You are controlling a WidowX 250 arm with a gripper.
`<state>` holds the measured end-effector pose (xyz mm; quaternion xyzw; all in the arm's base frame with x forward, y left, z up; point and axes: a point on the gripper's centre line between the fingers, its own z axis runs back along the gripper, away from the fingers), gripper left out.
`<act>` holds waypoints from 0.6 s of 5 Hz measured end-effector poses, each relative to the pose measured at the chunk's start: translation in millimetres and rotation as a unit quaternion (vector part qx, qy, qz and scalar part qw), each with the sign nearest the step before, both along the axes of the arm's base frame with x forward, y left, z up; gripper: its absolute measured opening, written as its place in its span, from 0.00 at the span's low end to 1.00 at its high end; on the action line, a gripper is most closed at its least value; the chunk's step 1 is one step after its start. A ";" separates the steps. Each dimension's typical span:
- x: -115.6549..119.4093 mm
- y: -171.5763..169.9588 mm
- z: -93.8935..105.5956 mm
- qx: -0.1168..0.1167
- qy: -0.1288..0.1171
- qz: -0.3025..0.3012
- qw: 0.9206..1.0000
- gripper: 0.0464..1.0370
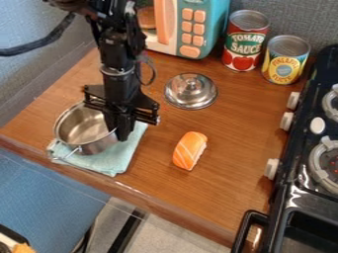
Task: Move the silver pot over the blue cloth
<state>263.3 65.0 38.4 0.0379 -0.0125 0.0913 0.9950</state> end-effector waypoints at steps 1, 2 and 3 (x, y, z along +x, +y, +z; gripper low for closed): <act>-1.4 -0.3 0.7 -0.008 0.004 0.013 1.000 0.23; 1.3 -10.4 13.9 -0.035 -0.016 -0.008 0.999 0.52; 2.0 -25.6 40.5 -0.050 -0.049 -0.046 0.996 0.83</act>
